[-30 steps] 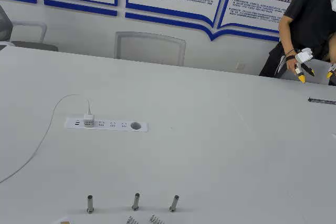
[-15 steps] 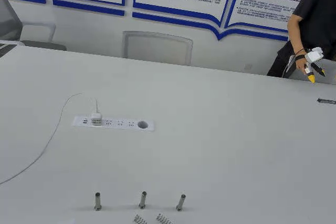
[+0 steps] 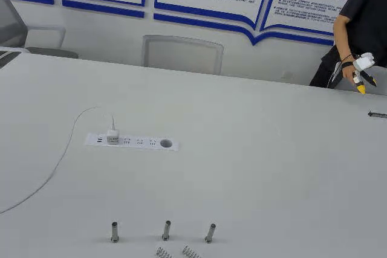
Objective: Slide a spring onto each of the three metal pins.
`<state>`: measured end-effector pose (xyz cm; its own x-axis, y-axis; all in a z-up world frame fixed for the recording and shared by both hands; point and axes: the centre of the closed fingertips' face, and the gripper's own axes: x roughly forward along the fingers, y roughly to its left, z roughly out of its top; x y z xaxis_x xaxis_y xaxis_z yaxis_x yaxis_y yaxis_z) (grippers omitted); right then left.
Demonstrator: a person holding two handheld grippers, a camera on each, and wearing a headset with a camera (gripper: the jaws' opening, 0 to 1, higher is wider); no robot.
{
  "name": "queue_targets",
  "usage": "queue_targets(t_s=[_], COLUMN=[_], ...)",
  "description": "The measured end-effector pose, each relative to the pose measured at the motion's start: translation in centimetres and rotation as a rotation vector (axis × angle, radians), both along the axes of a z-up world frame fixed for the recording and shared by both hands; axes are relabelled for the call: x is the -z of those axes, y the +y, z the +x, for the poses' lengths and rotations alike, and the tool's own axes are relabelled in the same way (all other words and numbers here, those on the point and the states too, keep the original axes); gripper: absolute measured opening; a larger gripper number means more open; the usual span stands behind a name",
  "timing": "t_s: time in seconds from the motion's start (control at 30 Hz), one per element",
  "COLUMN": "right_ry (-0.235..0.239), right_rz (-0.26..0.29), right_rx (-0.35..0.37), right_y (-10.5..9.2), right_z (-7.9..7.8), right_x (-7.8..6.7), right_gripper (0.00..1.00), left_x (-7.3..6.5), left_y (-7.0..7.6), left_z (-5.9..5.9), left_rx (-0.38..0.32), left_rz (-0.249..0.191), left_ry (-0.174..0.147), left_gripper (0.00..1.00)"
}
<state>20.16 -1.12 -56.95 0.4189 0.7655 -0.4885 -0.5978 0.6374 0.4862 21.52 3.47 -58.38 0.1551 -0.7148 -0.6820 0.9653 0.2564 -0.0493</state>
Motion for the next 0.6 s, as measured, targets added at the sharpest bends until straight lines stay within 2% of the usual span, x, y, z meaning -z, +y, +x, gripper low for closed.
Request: queue_targets(t_s=[0.17,0.27,0.4,0.6], right_ry=[0.010,0.031,0.036,0.047], right_rz=[0.043,0.076,0.112,0.155], right_rx=[-0.001,0.012,0.032,0.035], right_y=[0.5,0.5,0.2,0.3], right_z=[0.0,0.2,0.6,0.8], right_x=[-0.4,-0.7,-1.1,-1.6], right_gripper=[0.51,0.45,0.40,0.30], left_x=[-0.8,-1.2,-1.7,-2.3], left_y=[-0.9,-1.4,-2.1,-2.9], left_z=[-0.5,-0.8,-1.3,-1.5], left_rx=[0.028,0.046,0.075,0.096], left_rz=[-0.011,-0.018,-0.023,-0.037], left_ry=[-0.012,-0.021,-0.032,-0.041], left_gripper=[0.10,0.10,0.10,0.10])
